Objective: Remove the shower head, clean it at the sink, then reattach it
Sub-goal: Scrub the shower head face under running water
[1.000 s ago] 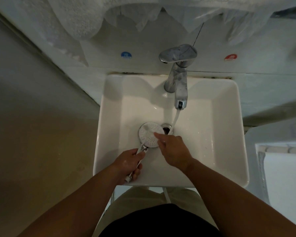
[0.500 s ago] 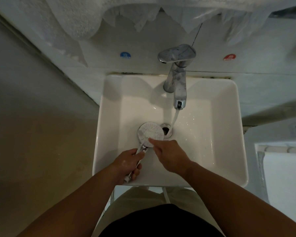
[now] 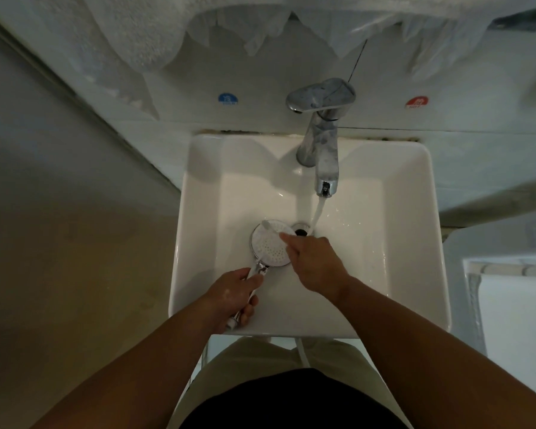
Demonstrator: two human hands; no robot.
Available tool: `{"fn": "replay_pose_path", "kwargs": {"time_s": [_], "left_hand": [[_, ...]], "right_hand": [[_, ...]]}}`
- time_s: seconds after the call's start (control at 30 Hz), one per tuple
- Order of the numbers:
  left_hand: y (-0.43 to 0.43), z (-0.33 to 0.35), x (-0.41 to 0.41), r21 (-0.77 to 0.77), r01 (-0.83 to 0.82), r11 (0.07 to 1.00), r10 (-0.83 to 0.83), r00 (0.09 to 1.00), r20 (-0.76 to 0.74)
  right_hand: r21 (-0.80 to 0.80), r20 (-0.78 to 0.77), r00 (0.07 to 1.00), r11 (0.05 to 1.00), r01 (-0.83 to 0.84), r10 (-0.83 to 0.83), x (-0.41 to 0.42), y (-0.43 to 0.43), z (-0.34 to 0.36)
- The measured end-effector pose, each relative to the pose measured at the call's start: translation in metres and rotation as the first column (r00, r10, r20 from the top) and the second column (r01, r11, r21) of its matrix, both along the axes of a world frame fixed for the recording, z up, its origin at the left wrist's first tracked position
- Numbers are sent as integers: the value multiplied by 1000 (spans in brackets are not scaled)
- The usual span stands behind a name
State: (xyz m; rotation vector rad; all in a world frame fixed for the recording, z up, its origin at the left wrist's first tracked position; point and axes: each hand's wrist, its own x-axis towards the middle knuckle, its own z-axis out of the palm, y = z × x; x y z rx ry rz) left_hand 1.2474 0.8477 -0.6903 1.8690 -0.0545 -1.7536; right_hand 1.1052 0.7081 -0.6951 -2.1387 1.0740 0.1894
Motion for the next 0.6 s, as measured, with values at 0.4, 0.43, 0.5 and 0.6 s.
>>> {"fn": "replay_pose_path", "kwargs": {"time_s": [0.4, 0.43, 0.5, 0.6], "left_hand": [[0, -2, 1, -2, 4, 1000, -4, 1000, 3], [0, -2, 1, -5, 9, 1000, -9, 1000, 7], [0, -2, 1, -7, 11, 1000, -11, 1000, 12], [0, -2, 0, 2, -5, 1000, 5, 1000, 4]], "right_hand": [[36, 15, 1000, 999, -16, 16, 1, 18, 0], [60, 27, 998, 996, -62, 60, -1, 24, 1], [76, 24, 991, 989, -130, 129, -7, 27, 2], [14, -27, 998, 999, -52, 53, -2, 10, -5]]}}
